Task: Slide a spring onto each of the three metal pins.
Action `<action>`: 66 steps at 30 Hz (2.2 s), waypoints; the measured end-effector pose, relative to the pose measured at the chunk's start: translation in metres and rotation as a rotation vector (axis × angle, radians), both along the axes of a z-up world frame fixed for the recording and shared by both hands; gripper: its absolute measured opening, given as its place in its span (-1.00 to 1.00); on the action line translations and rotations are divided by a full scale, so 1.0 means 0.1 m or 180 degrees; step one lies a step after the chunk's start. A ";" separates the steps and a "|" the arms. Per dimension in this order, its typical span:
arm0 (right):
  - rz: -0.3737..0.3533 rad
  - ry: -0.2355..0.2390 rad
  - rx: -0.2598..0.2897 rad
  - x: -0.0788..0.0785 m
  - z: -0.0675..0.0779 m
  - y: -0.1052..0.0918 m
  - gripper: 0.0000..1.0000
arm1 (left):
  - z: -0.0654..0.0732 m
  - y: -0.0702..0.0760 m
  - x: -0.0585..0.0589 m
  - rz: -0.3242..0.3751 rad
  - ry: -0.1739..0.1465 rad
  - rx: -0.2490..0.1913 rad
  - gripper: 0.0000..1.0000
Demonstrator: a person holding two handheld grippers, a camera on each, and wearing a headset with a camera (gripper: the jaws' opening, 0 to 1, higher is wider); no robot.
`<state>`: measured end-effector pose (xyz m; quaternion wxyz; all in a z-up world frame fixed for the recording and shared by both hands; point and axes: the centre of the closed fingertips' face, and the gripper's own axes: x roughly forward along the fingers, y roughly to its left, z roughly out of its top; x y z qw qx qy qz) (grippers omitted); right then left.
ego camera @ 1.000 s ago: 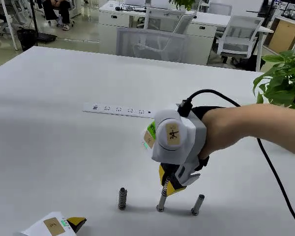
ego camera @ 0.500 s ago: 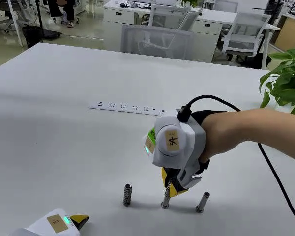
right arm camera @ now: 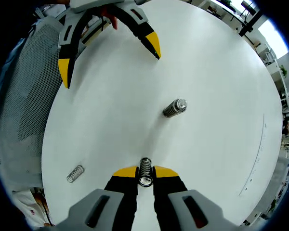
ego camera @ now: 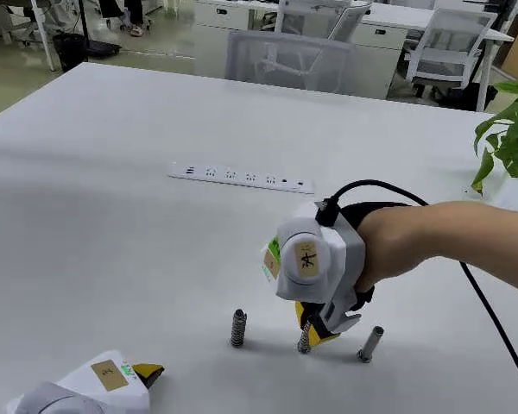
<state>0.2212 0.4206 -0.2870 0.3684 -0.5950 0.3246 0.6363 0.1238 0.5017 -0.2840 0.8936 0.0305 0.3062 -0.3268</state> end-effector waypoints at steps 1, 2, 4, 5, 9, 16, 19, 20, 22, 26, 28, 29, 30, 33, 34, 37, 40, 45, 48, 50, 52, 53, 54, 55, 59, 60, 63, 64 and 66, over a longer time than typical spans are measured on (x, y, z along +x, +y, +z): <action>0.0005 0.0000 -0.0006 0.00 -0.01 0.00 -0.74 | -0.01 0.00 0.00 0.0002 0.0005 -0.0001 1.00; 0.0005 0.0001 -0.0009 0.00 -0.02 0.00 -0.74 | -0.01 0.01 -0.01 0.0002 0.0009 -0.0004 1.00; -0.0008 0.0002 -0.0009 0.00 -0.03 0.00 -0.74 | -0.02 0.00 -0.02 0.0000 0.0013 -0.0008 1.00; -0.0009 0.0000 -0.0001 0.00 -0.04 0.00 -0.74 | -0.02 0.00 -0.03 0.0000 0.0020 -0.0010 1.00; -0.0015 -0.0004 0.0004 -0.01 -0.05 0.01 -0.74 | -0.03 0.00 -0.04 -0.0002 0.0030 -0.0016 1.00; -0.0021 0.0022 0.0014 -0.02 -0.06 0.02 -0.74 | -0.02 0.00 -0.03 0.0011 0.0021 -0.0026 1.00; -0.0056 0.0068 0.0031 -0.04 -0.05 0.03 -0.75 | -0.02 0.01 -0.03 0.0019 0.0020 -0.0029 1.00; -0.0066 0.0076 0.0033 -0.04 -0.05 0.04 -0.75 | -0.02 0.01 -0.03 0.0017 0.0022 -0.0027 1.00; -0.0066 0.0080 0.0049 -0.05 -0.04 0.05 -0.75 | -0.03 0.01 -0.03 0.0014 0.0025 -0.0026 1.00; -0.0045 0.0060 0.0021 -0.05 -0.06 0.03 -0.75 | -0.02 -0.01 -0.04 0.0004 0.0025 -0.0026 1.00; -0.0054 0.0069 0.0030 -0.05 -0.06 0.03 -0.74 | -0.02 -0.01 -0.04 0.0009 0.0025 -0.0035 1.00; -0.0055 0.0067 0.0034 -0.05 -0.06 0.03 -0.74 | -0.02 -0.01 -0.04 0.0010 0.0025 -0.0035 1.00; -0.0057 0.0063 0.0037 -0.05 -0.06 0.04 -0.74 | -0.02 -0.01 -0.04 0.0010 0.0025 -0.0034 1.00; -0.0060 0.0083 0.0039 -0.06 -0.07 0.03 -0.66 | -0.02 -0.01 -0.04 0.0004 0.0027 -0.0028 1.00; -0.0060 0.0087 0.0038 -0.06 -0.07 0.03 -0.60 | -0.02 -0.01 -0.04 0.0004 0.0028 -0.0029 1.00; -0.0013 0.0040 0.0076 -0.04 -0.07 0.04 -0.43 | -0.02 -0.01 -0.04 -0.0001 0.0024 -0.0029 1.00; -0.0035 0.0016 0.0124 -0.03 -0.07 0.05 -0.20 | -0.01 -0.02 -0.03 -0.0005 0.0019 -0.0036 1.00; -0.0079 0.0039 0.0204 -0.04 -0.07 0.04 0.17 | 0.01 -0.03 -0.02 -0.0022 0.0004 -0.0031 1.00; -0.0137 0.0042 0.0259 -0.06 -0.08 0.03 0.45 | 0.02 -0.03 -0.01 -0.0026 -0.0002 -0.0034 1.00; -0.0121 -0.0013 0.0357 -0.05 -0.07 0.04 0.64 | 0.04 -0.03 -0.01 -0.0031 -0.0013 -0.0030 1.00; -0.0235 -0.0003 0.0461 -0.05 -0.05 0.06 0.74 | 0.05 -0.03 0.00 -0.0028 -0.0015 -0.0044 1.00; -0.0307 0.0022 0.0516 -0.06 -0.05 0.07 0.78 | 0.06 -0.04 0.01 -0.0028 -0.0013 -0.0061 1.00; -0.0389 0.0035 0.0575 -0.07 -0.04 0.07 0.82 | 0.07 -0.04 0.01 -0.0034 -0.0013 -0.0068 1.00; -0.0407 0.0040 0.0615 -0.08 -0.03 0.07 0.86 | 0.08 -0.05 0.01 -0.0051 -0.0029 -0.0051 1.00; -0.0411 -0.0028 0.0697 -0.09 -0.01 0.00 0.91 | 0.12 -0.07 0.02 -0.0083 -0.0049 -0.0046 1.00; -0.0468 -0.0025 0.0742 -0.10 -0.01 -0.02 0.92 | 0.13 -0.08 0.03 -0.0092 -0.0060 -0.0040 1.00; -0.0635 -0.0028 0.0891 -0.10 0.01 -0.04 0.95 | 0.15 -0.09 0.04 -0.0108 -0.0081 -0.0028 1.00; -0.0691 -0.0027 0.0931 -0.10 0.03 -0.05 0.95 | 0.16 -0.09 0.04 -0.0114 -0.0085 -0.0028 1.00; -0.0826 -0.0002 0.1050 -0.11 0.07 -0.07 0.96 | 0.18 -0.10 0.04 -0.0131 -0.0100 -0.0020 1.00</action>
